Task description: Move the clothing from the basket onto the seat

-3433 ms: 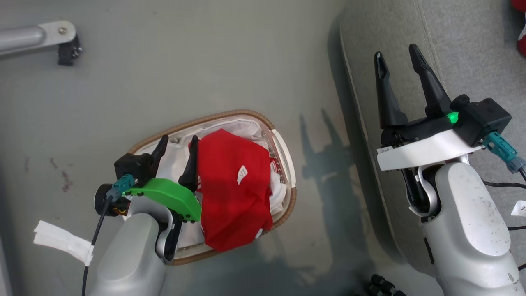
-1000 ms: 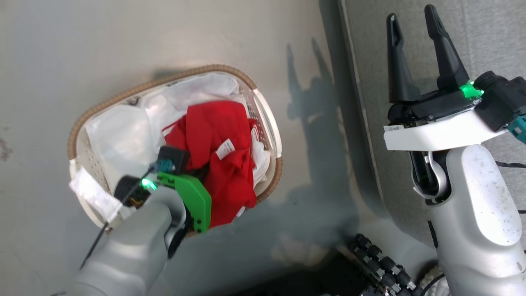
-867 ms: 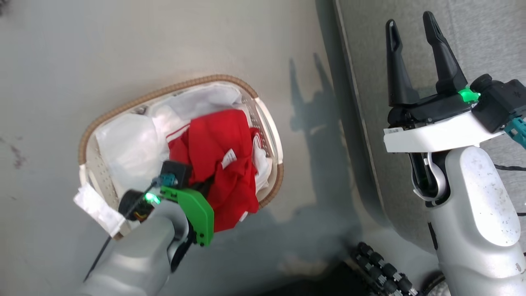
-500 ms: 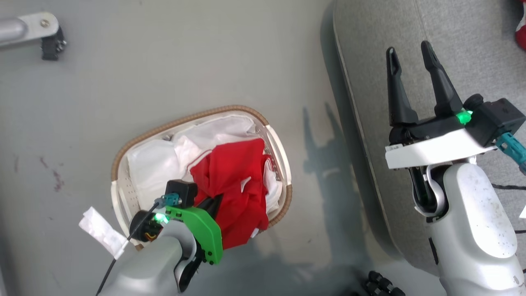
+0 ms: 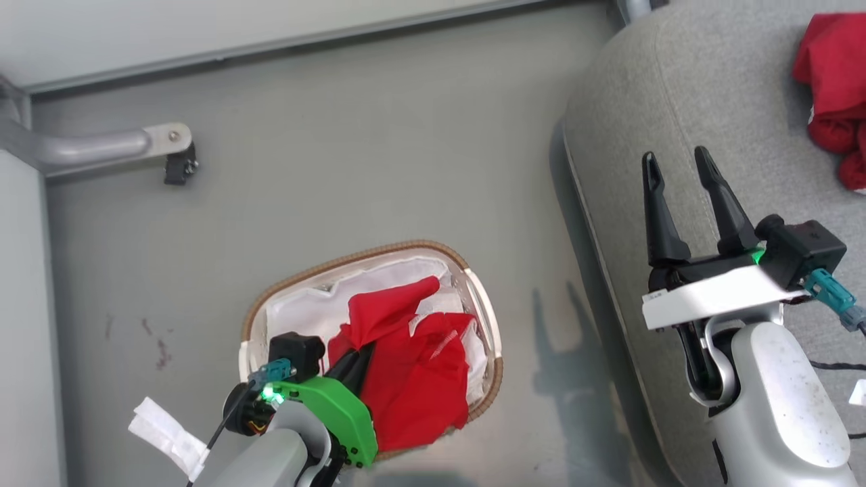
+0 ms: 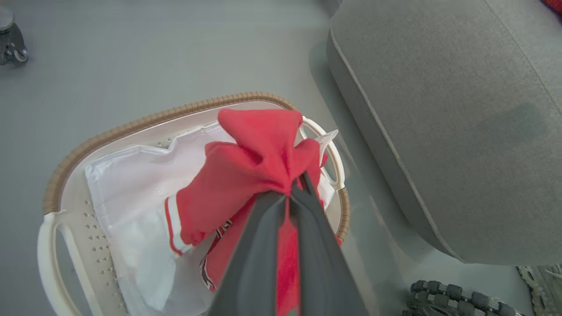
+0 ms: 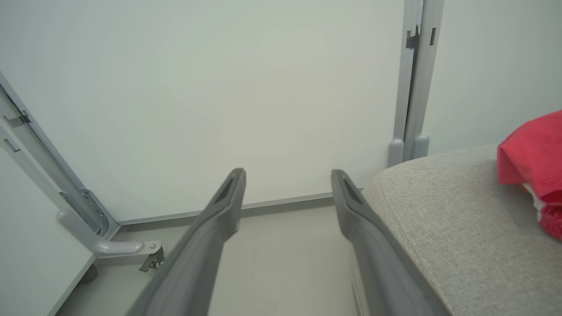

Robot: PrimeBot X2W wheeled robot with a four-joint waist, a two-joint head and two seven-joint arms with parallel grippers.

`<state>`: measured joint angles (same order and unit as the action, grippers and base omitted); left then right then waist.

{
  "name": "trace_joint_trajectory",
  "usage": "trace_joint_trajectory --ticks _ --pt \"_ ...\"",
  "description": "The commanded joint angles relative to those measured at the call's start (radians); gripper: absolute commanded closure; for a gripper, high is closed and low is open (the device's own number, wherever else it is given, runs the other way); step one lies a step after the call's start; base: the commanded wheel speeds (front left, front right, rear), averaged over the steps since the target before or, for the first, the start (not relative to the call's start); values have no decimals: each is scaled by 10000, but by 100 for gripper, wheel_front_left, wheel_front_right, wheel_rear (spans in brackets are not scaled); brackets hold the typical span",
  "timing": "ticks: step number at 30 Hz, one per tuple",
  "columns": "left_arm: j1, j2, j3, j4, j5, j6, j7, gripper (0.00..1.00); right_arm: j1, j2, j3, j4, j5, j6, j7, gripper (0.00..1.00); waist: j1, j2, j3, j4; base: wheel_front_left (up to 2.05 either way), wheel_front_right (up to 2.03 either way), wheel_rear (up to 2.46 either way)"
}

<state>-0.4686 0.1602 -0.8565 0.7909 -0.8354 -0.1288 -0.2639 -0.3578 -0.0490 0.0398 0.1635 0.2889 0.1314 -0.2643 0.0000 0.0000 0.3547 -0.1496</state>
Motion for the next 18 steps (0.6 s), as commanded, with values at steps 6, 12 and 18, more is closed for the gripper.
trace_joint_trajectory --ticks 6,12,18 --pt "778 -75 1411 -897 944 -32 -5 100 573 -38 -107 220 -181 -14 -1 0 0 0 -1347 532 0 0 0" --pt "1193 -197 2430 -1933 1810 -32 -7 100 1073 -40 -27 430 -235 -14 -2 0 0 0 -1988 697 0 0 0" --pt "1200 -367 3298 -3018 2408 -32 -5 100 1630 -38 42 665 -275 -14 -1 0 0 0 -2443 815 0 0 0"
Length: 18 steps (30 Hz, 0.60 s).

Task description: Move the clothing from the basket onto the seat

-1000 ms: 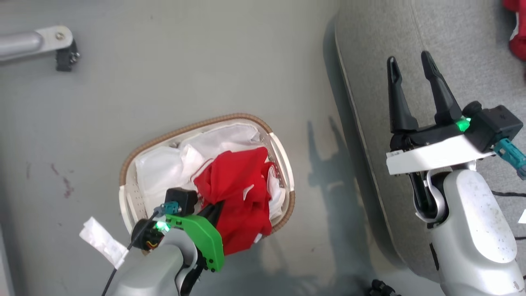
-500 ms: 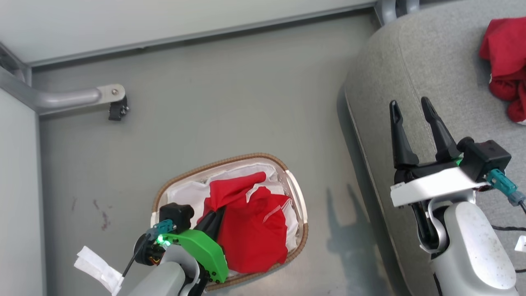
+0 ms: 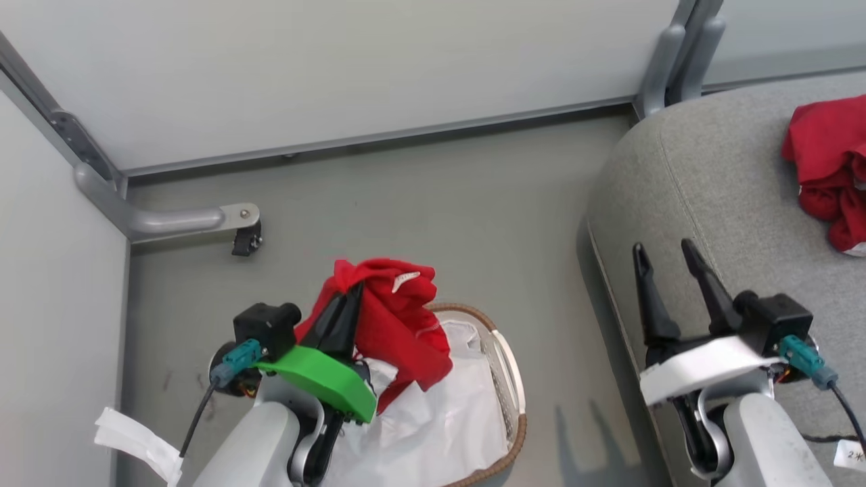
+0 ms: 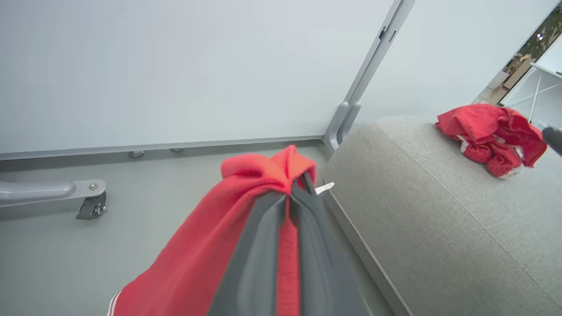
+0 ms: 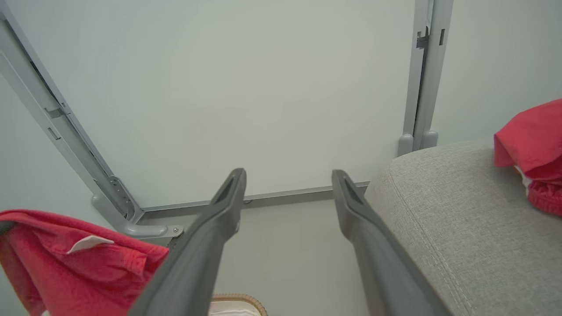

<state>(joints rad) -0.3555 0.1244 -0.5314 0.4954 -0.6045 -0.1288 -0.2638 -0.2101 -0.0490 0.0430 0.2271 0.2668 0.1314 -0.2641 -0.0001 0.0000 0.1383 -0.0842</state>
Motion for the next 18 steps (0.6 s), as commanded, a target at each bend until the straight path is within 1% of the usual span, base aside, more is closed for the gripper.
trace_joint_trajectory --ticks 1,12,18 --pt "15 -22 173 -272 208 -32 -7 100 256 -38 27 71 -71 -14 -3 0 1 0 -355 180 0 0 0" --pt "-777 -237 1232 -2222 771 -32 -7 100 810 -38 302 495 -66 -14 -4 0 1 0 -737 250 0 0 0" --pt "-1189 -290 1415 -3016 911 -32 -7 100 874 -38 539 629 -116 -14 -2 0 1 0 -762 302 0 0 0"
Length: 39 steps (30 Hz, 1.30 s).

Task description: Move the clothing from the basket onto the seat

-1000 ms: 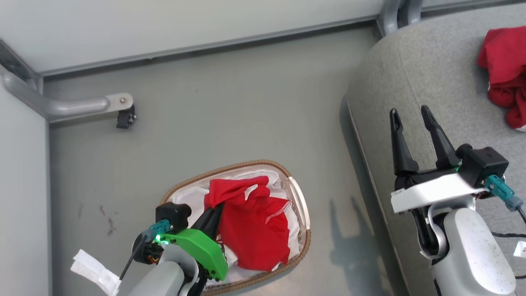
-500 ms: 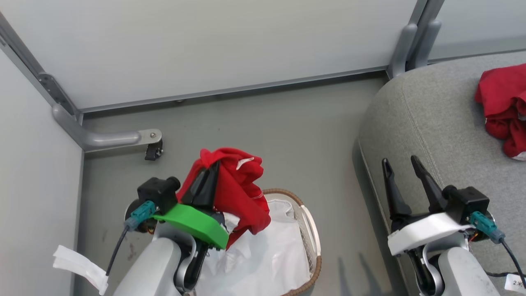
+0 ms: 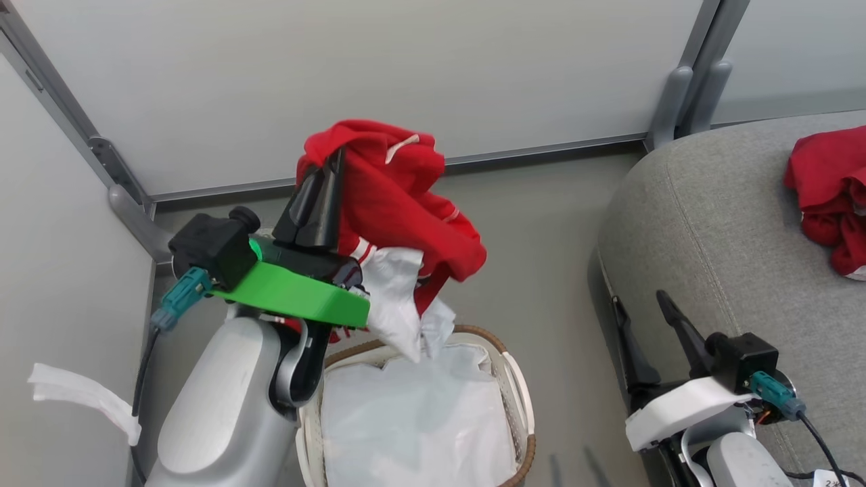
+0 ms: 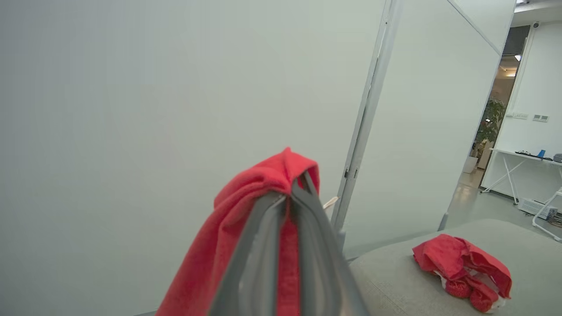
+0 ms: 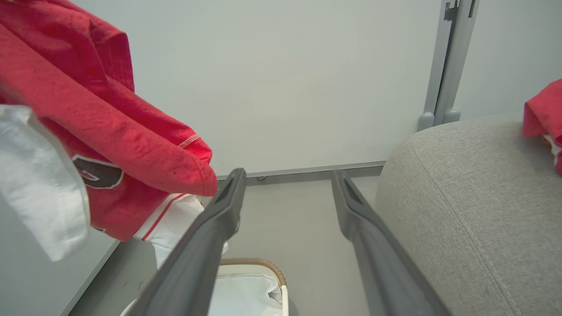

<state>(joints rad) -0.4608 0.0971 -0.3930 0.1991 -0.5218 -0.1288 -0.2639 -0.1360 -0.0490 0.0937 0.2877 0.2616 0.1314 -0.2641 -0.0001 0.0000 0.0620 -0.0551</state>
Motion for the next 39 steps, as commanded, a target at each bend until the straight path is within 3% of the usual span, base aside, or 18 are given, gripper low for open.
trace_joint_trajectory --ticks 1,8,13,24,39 --pt "-178 -21 43 -132 88 -32 -6 100 144 -37 73 30 -64 -14 -2 0 1 0 3 22 0 0 0" --pt "-324 -97 -24 -402 148 -32 -6 100 -18 -57 950 92 -326 -14 -2 0 1 0 81 156 0 0 0" --pt "-336 -150 -94 -479 152 -32 -6 100 -581 -38 2116 201 -695 -14 -2 0 1 0 126 284 0 0 0" --pt "-320 -287 -409 -450 45 -32 -6 100 -2781 -42 4511 1246 -895 -14 -2 0 1 0 218 692 0 0 0" --pt "-540 -438 -1447 -417 -267 -32 -6 100 -4323 -42 5270 2866 -670 -14 -2 0 1 0 213 1206 0 0 0"
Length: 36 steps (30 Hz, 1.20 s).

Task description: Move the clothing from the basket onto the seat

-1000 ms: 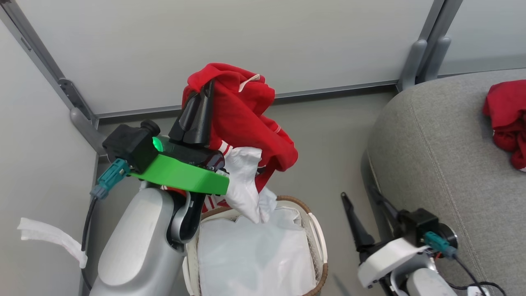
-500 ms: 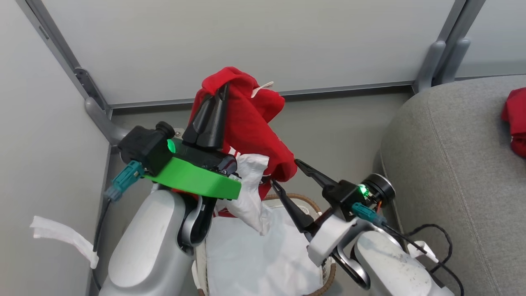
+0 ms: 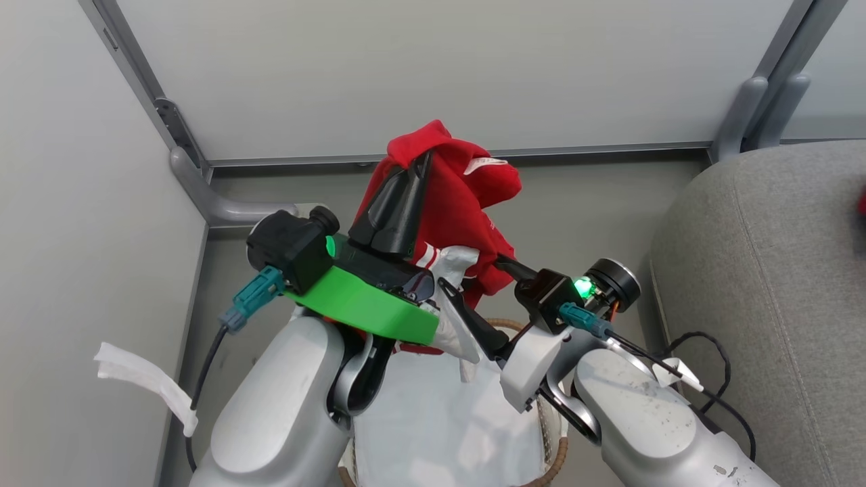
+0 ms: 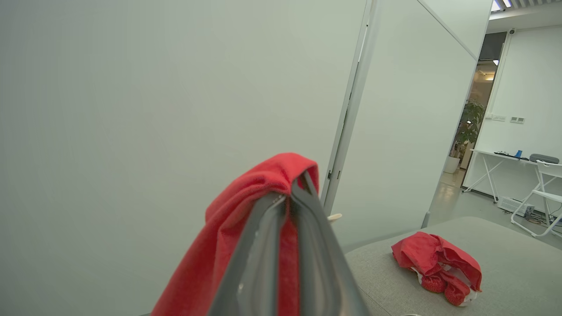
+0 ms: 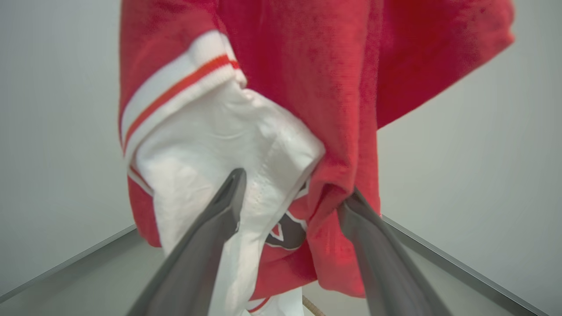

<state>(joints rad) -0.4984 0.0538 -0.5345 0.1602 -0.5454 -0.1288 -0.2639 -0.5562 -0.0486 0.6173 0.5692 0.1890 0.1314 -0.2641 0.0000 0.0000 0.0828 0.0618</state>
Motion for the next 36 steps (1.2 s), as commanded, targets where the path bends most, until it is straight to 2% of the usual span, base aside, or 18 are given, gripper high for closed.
trace_joint_trajectory --ticks 1,10,22,23,24,25,36 --pt "-178 -8 -73 -28 -47 -32 -6 100 -138 -46 89 93 96 -14 -2 0 0 0 13 60 0 0 0" --pt "-336 -23 -519 -120 -262 -32 -6 100 -176 -46 522 690 542 -14 -4 0 0 0 72 271 0 0 0" --pt "-527 -24 -1167 -227 -513 -32 -6 100 -447 -46 432 1246 693 -14 -2 0 0 0 183 576 0 0 0" --pt "-534 -24 -1211 -237 -536 -32 -6 100 -453 -46 431 1302 718 -14 -4 24 0 0 189 594 0 0 0" --pt "-534 -24 -1263 -241 -537 -32 -6 100 -451 -46 426 1386 785 -14 -2 82 0 0 198 615 0 0 0" --pt "-545 -24 -1295 -242 -537 -32 -6 100 -466 -44 435 1413 832 -14 -2 100 0 0 205 631 0 0 0" --pt "-596 -25 -1311 -156 -594 -32 -6 100 -389 -46 450 1370 1173 -14 -4 100 0 0 262 645 0 0 0"
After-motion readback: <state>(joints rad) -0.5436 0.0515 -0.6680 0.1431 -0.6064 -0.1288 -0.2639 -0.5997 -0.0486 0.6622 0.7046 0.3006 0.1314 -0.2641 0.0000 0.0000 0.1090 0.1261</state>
